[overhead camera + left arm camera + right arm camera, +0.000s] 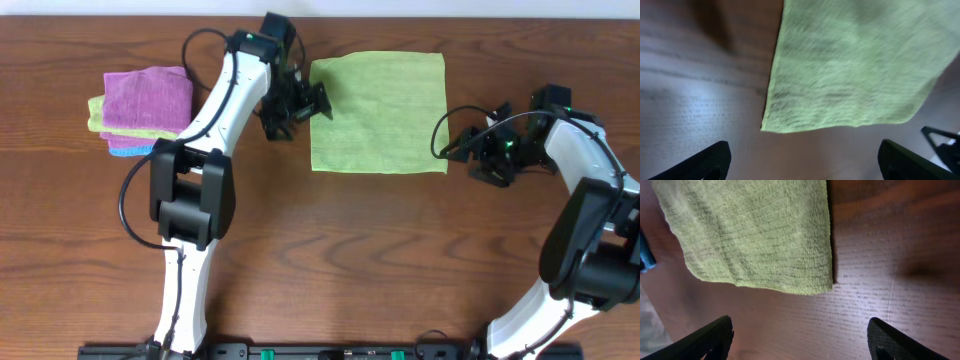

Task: Fold the cloth
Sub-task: 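Move both grippers to the cloth's near left and right corners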

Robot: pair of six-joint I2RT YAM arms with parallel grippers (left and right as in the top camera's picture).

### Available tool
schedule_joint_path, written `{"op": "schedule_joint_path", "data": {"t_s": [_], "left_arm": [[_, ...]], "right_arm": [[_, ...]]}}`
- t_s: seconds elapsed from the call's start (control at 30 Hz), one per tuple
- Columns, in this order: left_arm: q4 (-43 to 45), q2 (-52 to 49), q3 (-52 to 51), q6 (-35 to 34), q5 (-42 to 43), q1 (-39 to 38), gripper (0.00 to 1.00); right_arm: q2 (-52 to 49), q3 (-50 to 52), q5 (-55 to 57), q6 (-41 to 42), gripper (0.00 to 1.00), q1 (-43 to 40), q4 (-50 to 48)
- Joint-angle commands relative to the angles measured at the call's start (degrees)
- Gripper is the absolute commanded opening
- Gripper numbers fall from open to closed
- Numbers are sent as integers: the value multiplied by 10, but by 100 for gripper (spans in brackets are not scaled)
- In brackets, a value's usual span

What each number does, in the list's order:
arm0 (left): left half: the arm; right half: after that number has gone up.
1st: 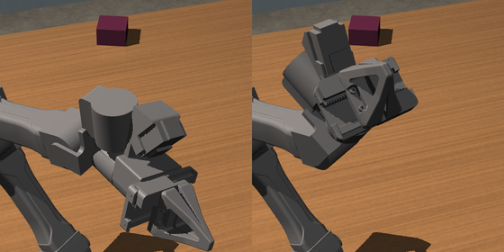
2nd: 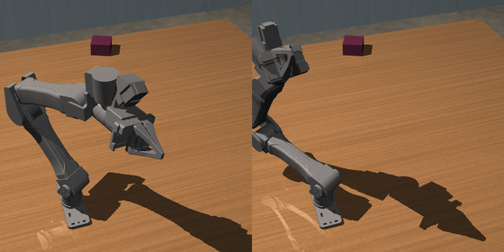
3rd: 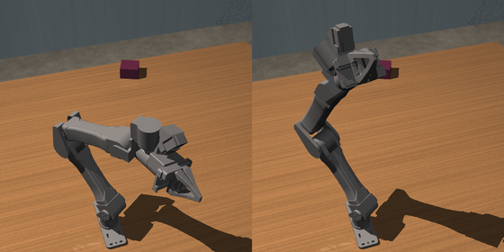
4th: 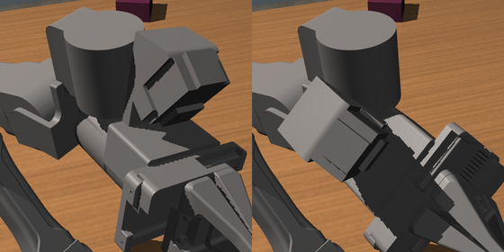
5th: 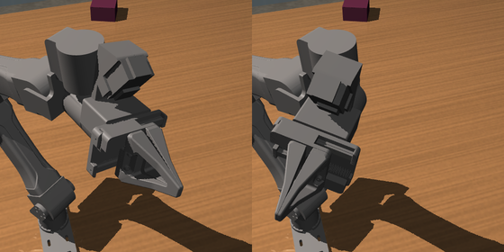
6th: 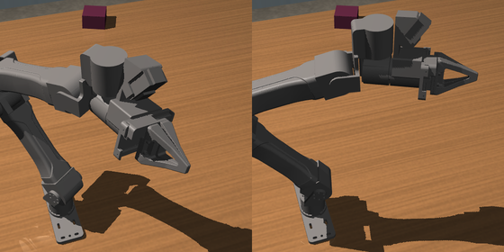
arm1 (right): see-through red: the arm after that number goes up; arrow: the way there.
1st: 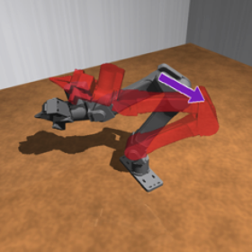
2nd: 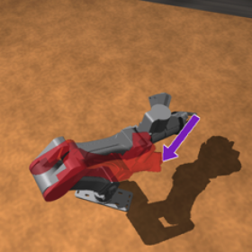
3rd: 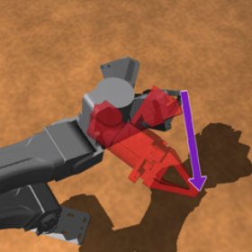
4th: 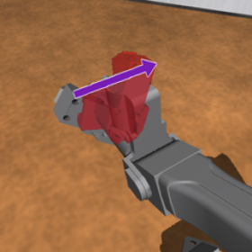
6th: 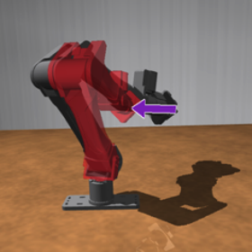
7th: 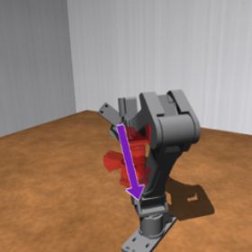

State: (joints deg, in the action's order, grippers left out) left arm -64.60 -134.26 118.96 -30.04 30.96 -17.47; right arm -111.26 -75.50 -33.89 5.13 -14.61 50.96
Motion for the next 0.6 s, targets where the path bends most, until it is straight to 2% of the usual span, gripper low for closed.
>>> {"op": "schedule_joint_path", "data": {"t_s": [0.0,0.2,0.57], "left_arm": [[0,-1,-30,-8,28,1,95],[63,-1,-81,-41,79,0,95],[123,-1,-153,-74,92,-15,95]], "right_arm": [[3,3,-15,-11,86,4,-9],[3,3,-15,-11,86,4,-21],[-5,3,-8,-5,84,4,-41]]}}
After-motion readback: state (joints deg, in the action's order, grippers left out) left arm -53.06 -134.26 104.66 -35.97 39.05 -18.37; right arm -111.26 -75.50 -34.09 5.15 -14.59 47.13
